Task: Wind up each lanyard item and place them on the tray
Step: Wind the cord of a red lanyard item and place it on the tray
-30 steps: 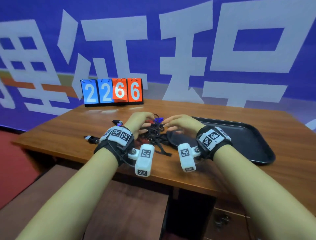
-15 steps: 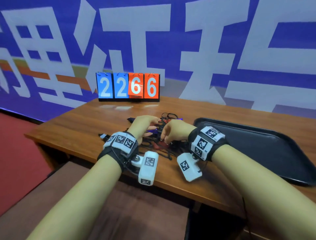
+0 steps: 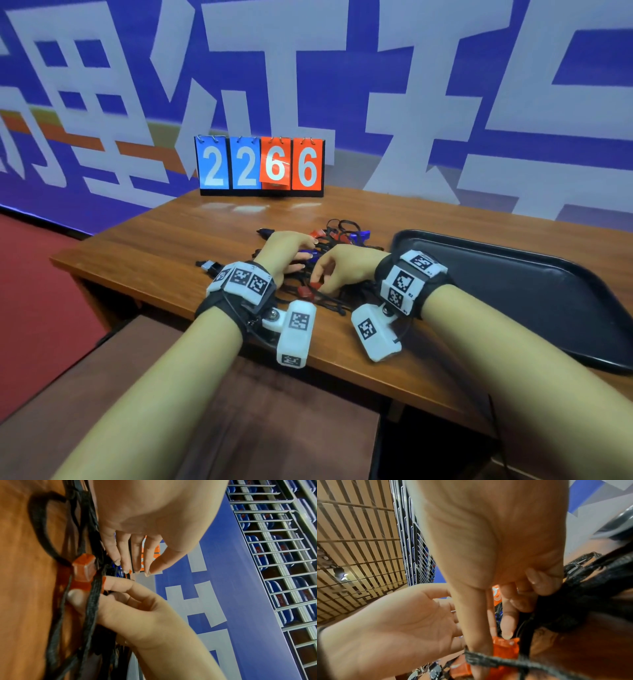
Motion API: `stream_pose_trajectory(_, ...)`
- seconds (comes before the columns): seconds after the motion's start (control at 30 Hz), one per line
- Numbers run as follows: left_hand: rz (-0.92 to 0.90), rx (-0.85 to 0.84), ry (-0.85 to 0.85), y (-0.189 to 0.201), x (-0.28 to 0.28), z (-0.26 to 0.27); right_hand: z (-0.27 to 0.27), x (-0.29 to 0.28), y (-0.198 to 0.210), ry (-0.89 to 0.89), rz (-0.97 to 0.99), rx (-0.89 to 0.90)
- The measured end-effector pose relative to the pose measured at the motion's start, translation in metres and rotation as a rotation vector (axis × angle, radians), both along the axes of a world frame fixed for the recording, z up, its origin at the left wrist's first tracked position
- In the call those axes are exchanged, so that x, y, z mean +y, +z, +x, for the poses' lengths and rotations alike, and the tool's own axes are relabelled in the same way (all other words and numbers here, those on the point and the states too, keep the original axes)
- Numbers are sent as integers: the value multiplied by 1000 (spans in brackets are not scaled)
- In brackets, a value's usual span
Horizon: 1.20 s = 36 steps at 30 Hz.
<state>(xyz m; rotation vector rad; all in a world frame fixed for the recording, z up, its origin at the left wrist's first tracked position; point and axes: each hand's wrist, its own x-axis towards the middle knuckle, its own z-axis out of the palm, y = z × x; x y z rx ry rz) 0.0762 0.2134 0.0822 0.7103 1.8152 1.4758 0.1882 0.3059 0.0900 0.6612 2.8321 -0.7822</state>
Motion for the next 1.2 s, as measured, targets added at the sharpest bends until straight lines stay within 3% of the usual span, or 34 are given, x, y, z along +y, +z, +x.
stream_pose_trajectory(0.33,69,47,-36,14,12,16,43,30,25,-217,41,314)
stream_pose_trajectory(0.47,69,146,-163,25,24,32,64,45,41,-283,131,466)
stream_pose_trajectory(0.57,35,193,-215,32,33,38,76,51,51,-266,247,462)
stream_pose_trajectory(0.7,134,232,-135,34,44,45,88,55,55,-218,382,376)
stream_pose_trajectory(0.87,114,348,-312,35,55,63,102,63,55,-225,94,567)
stream_pose_trajectory(1.03,185,280,-377,28,73,72,113,74,47,-336,-101,668)
stream_pose_trajectory(1.2,252,159,-307,17,96,75,124,91,32,-448,-615,778)
